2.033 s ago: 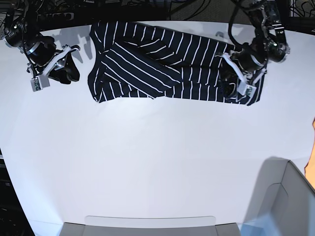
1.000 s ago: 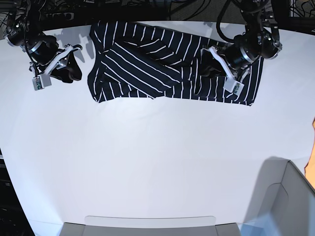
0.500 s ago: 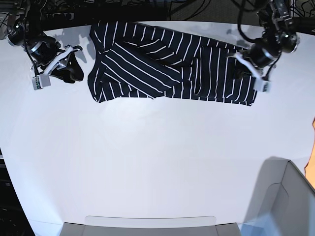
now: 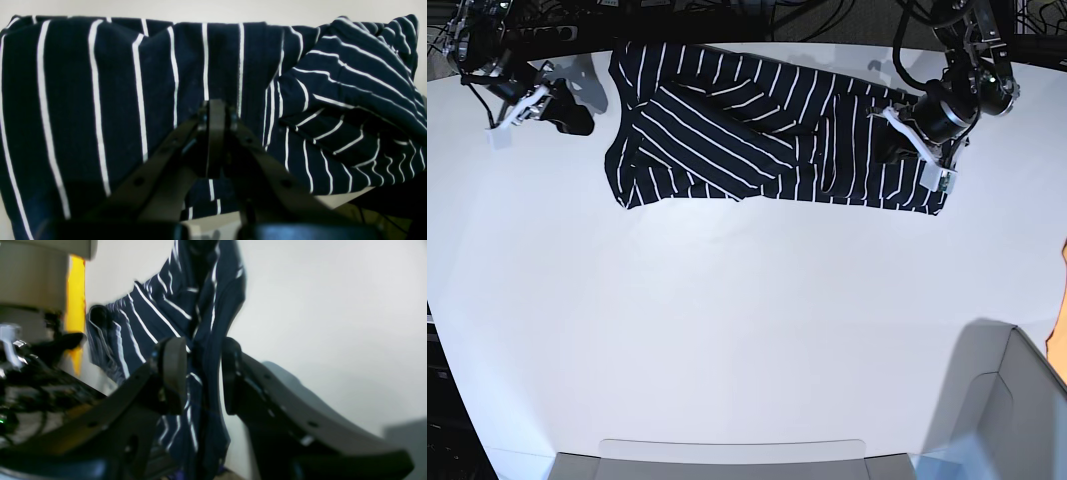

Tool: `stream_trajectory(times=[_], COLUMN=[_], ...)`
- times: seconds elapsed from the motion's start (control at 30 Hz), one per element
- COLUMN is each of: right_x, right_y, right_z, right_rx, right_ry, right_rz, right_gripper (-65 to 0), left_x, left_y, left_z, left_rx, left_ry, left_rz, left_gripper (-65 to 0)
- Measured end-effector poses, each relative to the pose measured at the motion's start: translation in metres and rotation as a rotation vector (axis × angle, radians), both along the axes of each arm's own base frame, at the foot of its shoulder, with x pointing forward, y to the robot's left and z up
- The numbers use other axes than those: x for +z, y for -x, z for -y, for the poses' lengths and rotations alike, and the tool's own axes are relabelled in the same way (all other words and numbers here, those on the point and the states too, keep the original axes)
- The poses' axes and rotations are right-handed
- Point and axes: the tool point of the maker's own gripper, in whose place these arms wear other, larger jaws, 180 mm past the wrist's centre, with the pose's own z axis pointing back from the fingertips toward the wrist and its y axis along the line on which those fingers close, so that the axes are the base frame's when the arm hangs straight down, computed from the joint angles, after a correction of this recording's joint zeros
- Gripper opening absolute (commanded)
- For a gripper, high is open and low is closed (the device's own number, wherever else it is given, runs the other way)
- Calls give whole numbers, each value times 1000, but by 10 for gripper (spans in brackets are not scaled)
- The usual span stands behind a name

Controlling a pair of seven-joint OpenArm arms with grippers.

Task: Fold the T-shirt properly
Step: 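Grasp the band's other end with the right gripper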

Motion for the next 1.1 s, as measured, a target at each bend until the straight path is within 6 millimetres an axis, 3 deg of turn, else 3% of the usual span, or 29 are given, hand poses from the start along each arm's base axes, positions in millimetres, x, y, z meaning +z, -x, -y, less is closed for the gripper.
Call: stream_trajectory(times=[0.2,0.4,0.57,0.73,0.9,1.1], right_x=[-25,-11,-11,-17,0,-3], right_y=[3,-11,-18,-5,-6,-4], right_z=[-33,-52,-70,-64,-42,-41], right_rx=[78,-28,-35,-68,-120,-119], right_ry=[62,34,1,2,52,56], right_rz=[-69,-101,-105,-145,-96,-112], right_gripper=[-466,-467,-468,-468,-468,-469], left_x=[1,0,0,0,-1,-1], left_y=[0,2,1,1,2,2], left_z=[1,1,1,1,0,0], left_rx=[0,0,0,1,0,0], left_ry=[7,7,8,8,4,4], left_rz=[3,-3,-1,0,-4,-4], left_gripper=[-650,-650,-650,-650,-650,-650])
